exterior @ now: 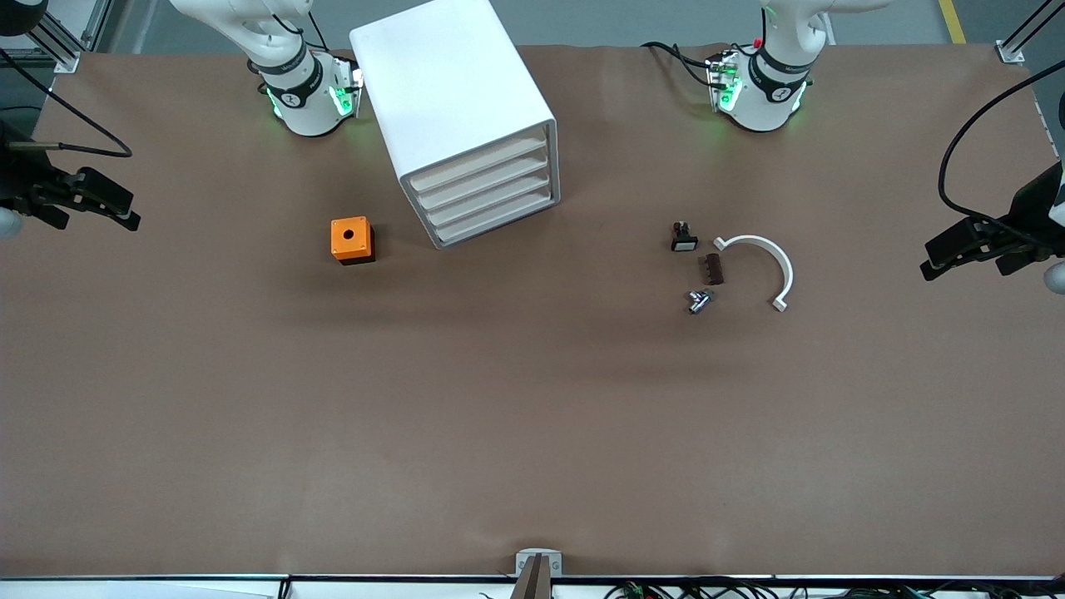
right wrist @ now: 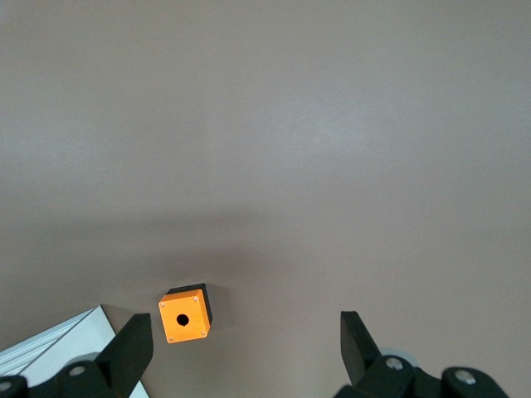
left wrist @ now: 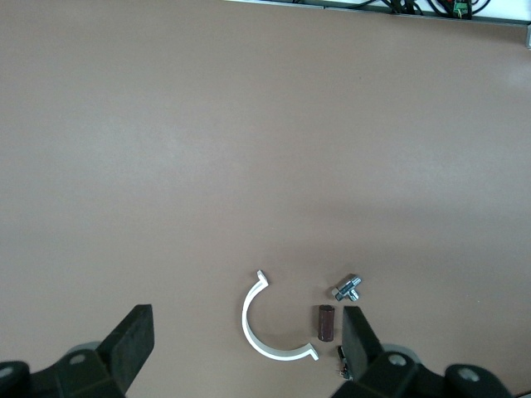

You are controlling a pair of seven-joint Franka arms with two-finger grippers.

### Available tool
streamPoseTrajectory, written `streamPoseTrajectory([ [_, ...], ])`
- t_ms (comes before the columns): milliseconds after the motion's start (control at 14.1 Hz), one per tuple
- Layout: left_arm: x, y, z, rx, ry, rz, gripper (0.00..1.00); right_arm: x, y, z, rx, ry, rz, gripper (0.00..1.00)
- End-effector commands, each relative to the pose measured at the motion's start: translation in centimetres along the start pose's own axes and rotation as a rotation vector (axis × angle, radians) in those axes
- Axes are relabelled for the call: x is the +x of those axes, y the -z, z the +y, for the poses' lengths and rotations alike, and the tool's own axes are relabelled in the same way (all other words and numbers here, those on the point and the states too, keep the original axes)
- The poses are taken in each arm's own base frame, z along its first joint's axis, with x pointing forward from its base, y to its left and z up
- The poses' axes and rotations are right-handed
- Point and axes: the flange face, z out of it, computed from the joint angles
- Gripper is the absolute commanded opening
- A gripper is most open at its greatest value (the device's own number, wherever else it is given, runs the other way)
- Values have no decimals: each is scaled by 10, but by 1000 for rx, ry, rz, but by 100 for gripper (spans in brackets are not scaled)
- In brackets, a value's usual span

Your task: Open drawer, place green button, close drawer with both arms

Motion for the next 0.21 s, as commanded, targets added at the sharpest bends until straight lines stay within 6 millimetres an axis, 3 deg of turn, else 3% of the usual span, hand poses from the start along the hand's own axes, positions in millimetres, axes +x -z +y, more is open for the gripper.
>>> streamPoseTrajectory([
  [0,3,4,0,-9,9,11,100,-7,4,-2,6,4,11,100],
  [142,3,4,0,-9,9,11,100,-7,4,-2,6,4,11,100],
])
